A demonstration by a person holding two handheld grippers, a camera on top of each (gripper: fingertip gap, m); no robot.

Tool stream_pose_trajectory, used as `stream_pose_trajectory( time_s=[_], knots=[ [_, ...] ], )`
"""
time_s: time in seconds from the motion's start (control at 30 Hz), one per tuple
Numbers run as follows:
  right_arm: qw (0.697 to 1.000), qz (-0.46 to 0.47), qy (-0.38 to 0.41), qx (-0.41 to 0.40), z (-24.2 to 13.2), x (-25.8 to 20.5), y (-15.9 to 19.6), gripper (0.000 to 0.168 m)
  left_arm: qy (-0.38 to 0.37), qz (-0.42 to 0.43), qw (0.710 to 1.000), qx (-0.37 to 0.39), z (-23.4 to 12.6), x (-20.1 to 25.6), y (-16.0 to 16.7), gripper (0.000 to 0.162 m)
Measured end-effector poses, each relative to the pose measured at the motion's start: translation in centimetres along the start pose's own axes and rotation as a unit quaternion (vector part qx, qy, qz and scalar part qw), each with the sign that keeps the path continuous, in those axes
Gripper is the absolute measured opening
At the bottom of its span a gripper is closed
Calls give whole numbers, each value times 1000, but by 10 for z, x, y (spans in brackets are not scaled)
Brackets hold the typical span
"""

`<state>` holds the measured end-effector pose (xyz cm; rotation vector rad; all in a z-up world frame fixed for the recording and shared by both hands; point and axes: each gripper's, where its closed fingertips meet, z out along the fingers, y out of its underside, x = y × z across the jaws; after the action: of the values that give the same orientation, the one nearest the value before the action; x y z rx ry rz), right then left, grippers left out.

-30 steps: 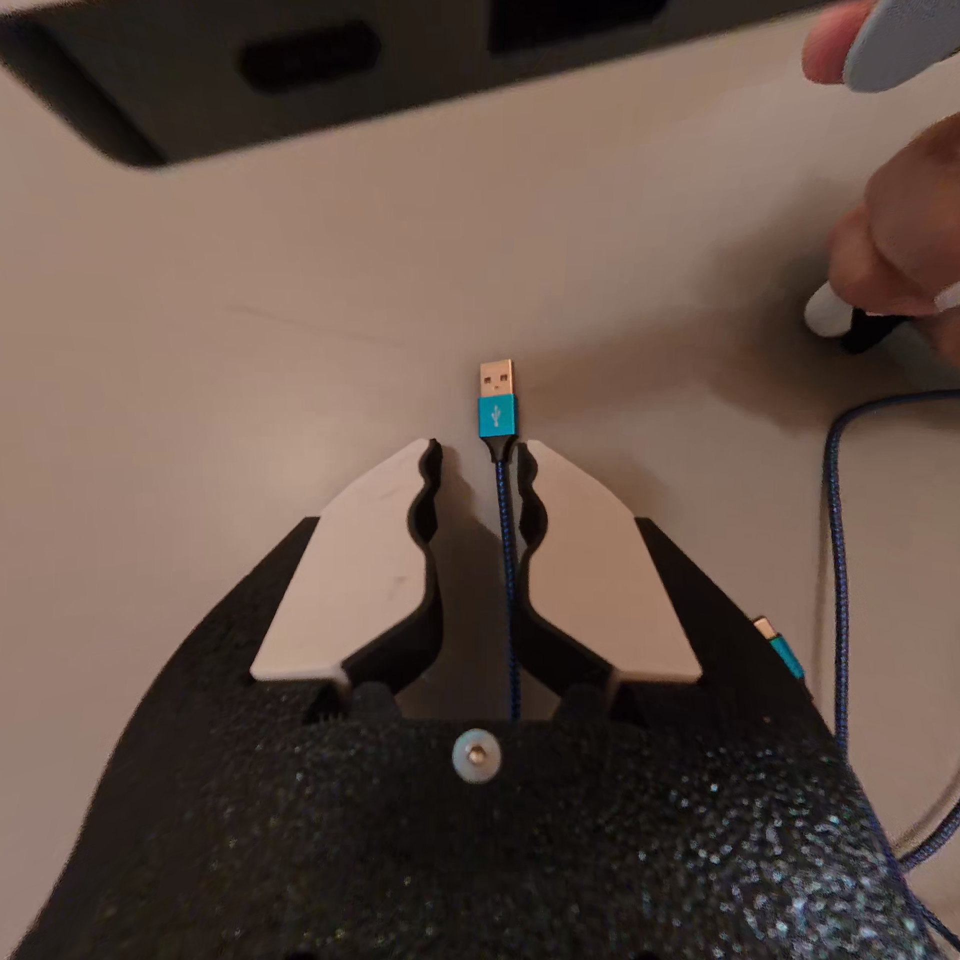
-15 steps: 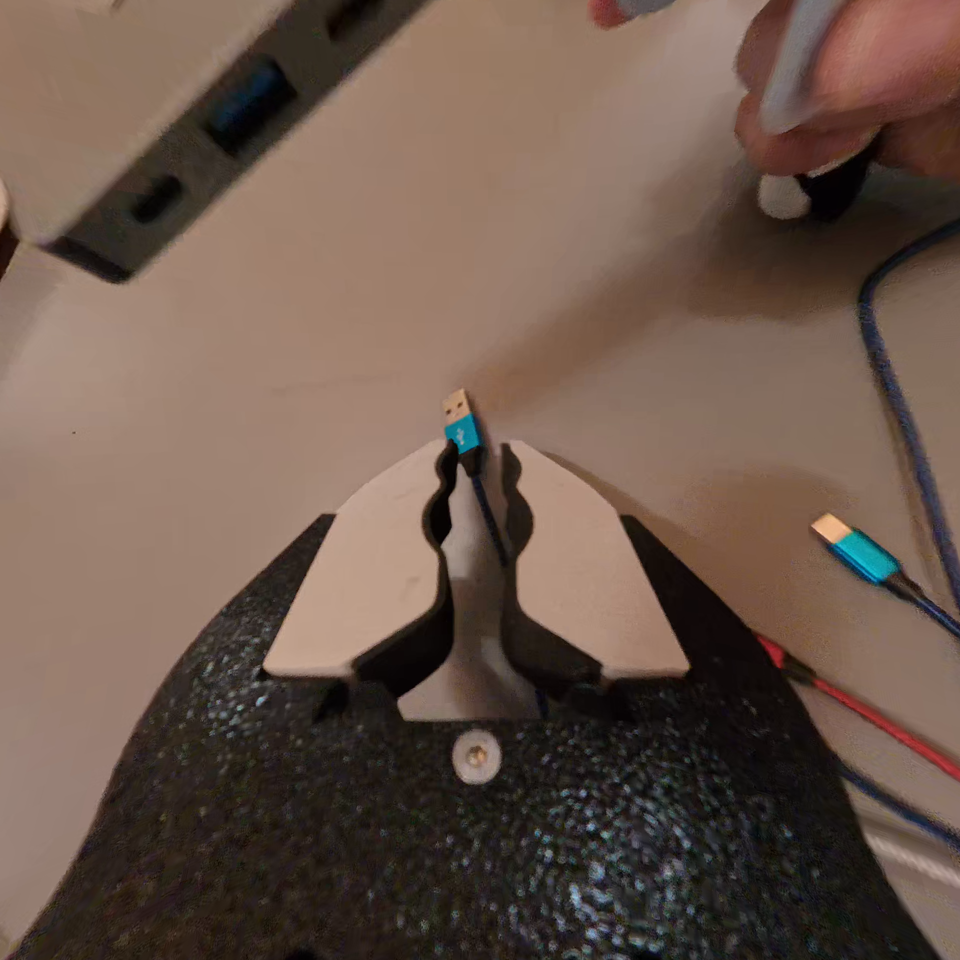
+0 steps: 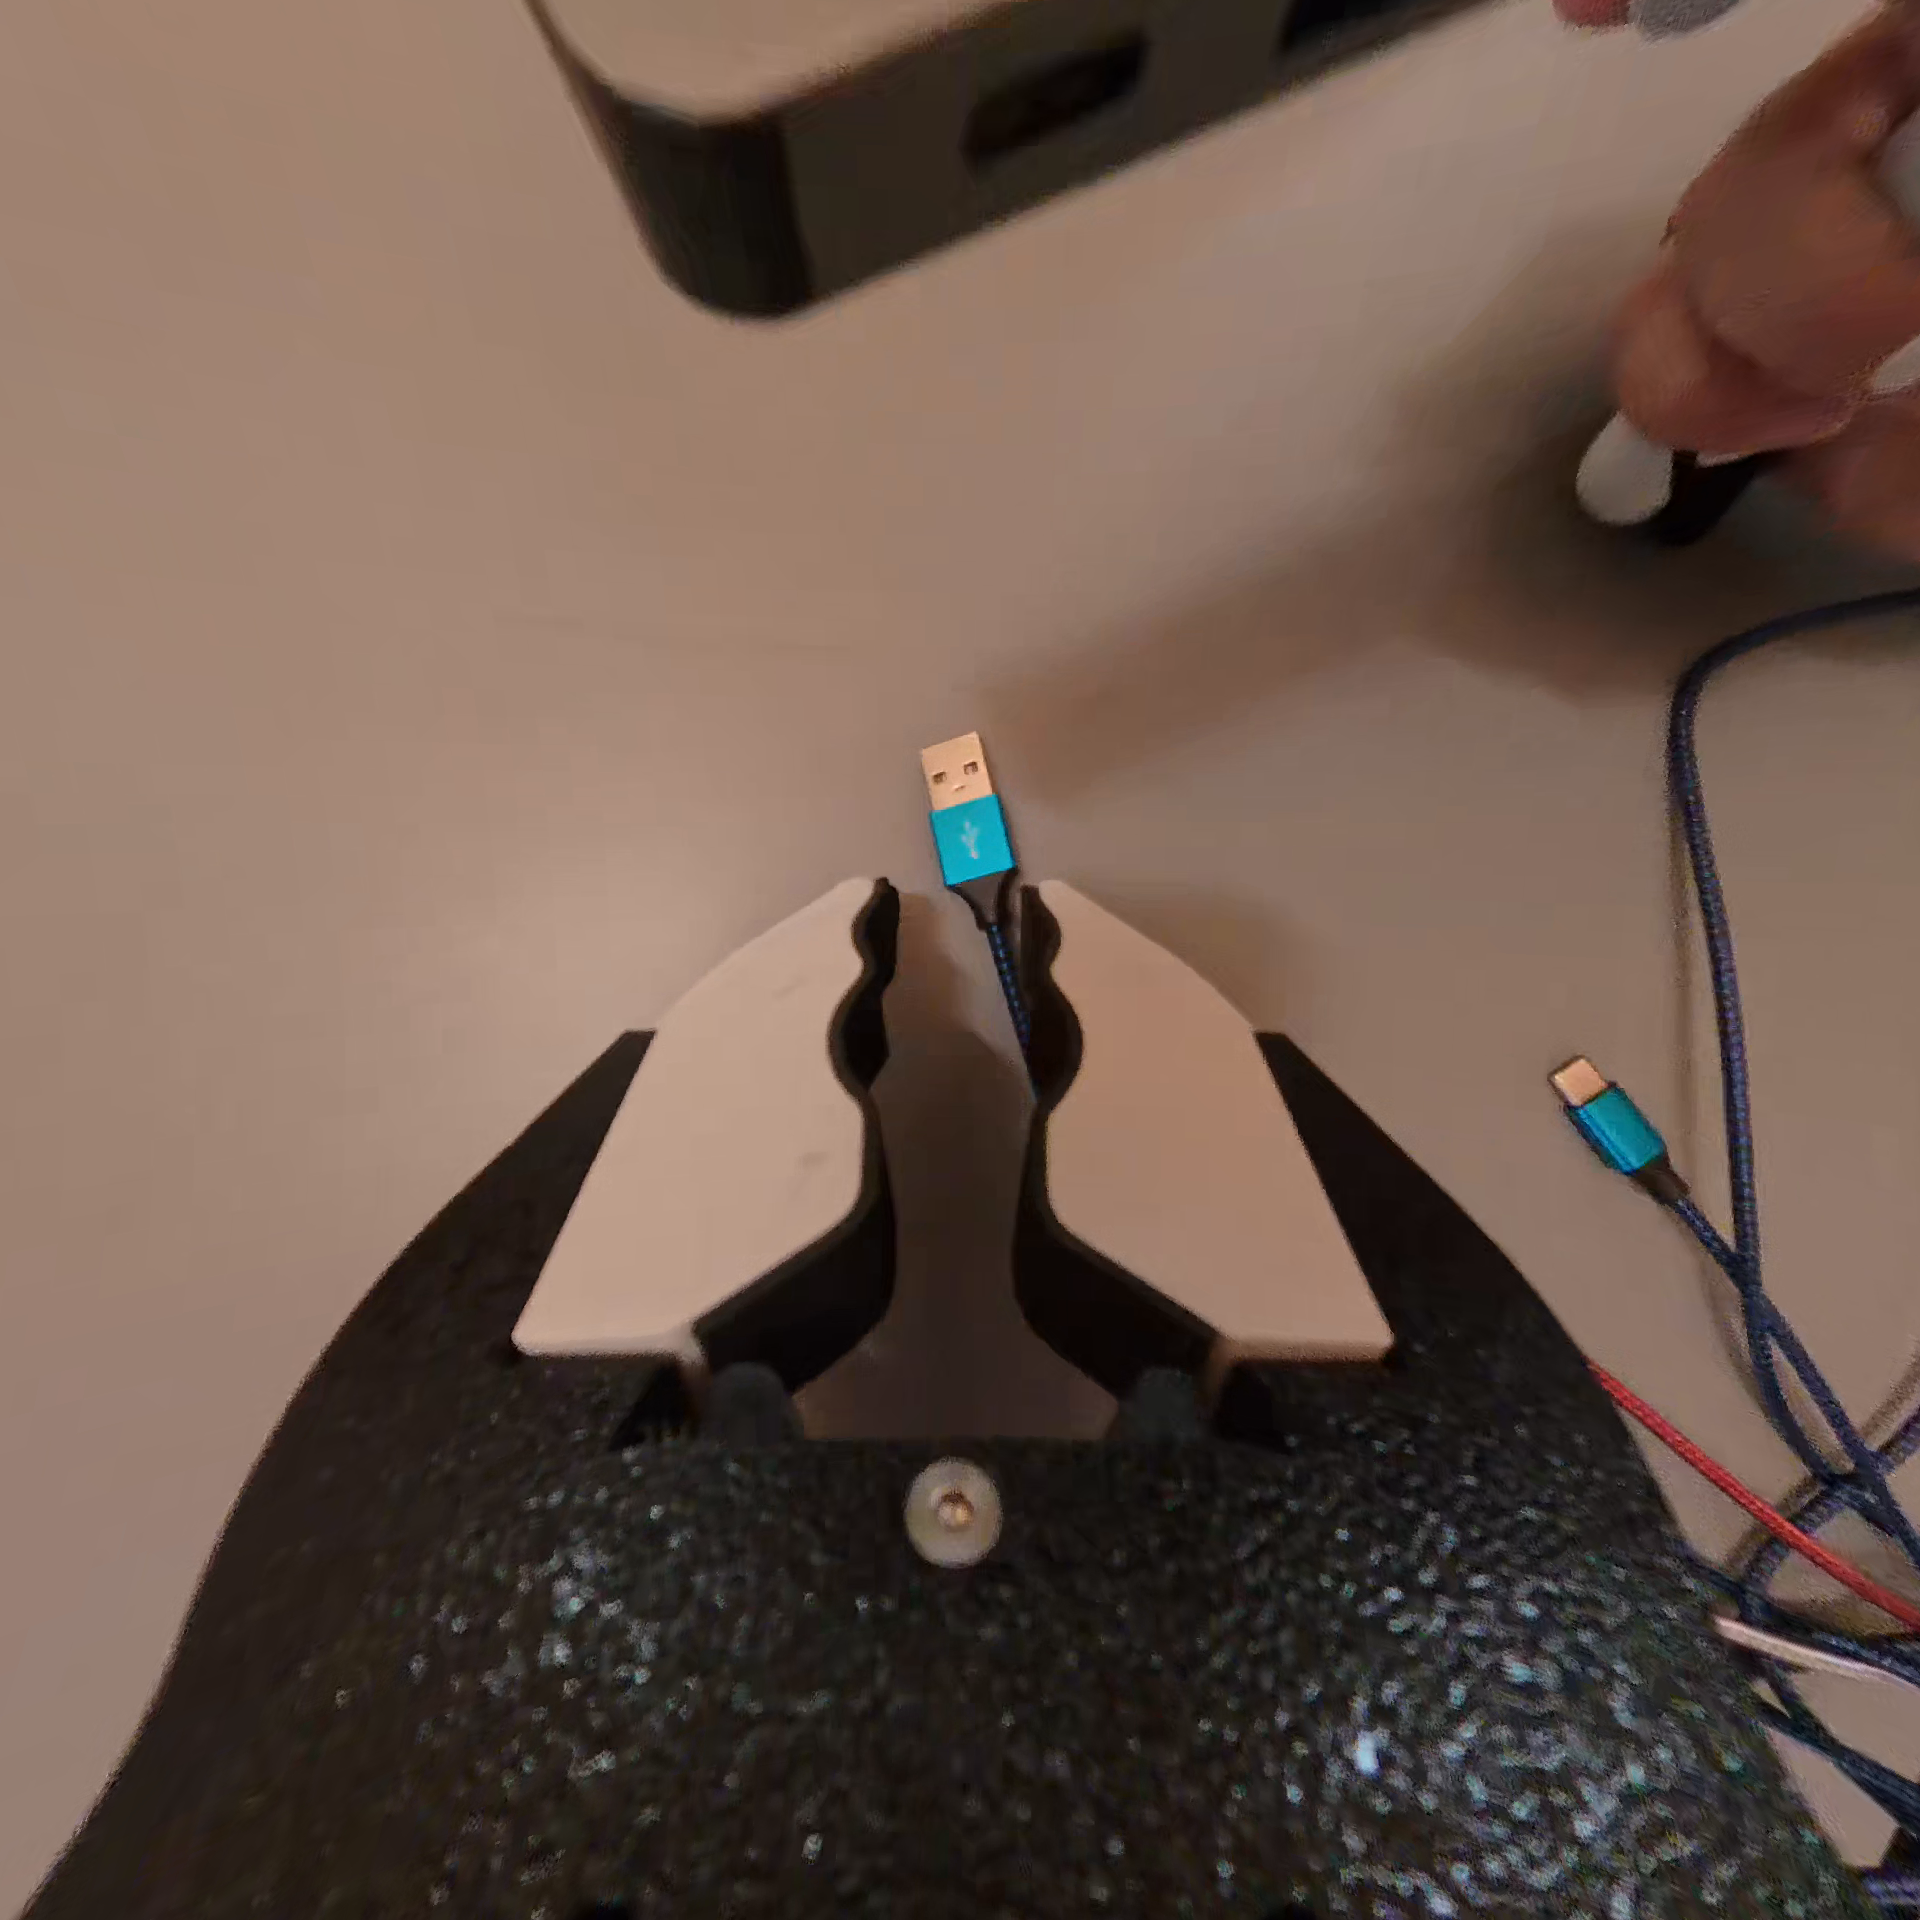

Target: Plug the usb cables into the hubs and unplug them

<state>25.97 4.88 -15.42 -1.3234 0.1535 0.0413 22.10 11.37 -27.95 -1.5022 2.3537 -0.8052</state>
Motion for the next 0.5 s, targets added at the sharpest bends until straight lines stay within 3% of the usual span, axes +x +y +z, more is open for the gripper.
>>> stream_pose_trajectory(
  time_s=[0.27, 0.37, 0.5],
  knots=[
    [1000, 4, -4, -1, 0, 0, 0, 35, -2, 18, 1000, 4, 8, 2, 4, 22],
    [1000, 6, -4, 0, 0, 0, 0, 35, -17, 45, 999, 11, 9, 2, 4, 12],
    [1000, 7, -5, 0, 0, 0, 0, 35, -22, 73, 996, 45, 11, 6, 1, 11]
  ],
)
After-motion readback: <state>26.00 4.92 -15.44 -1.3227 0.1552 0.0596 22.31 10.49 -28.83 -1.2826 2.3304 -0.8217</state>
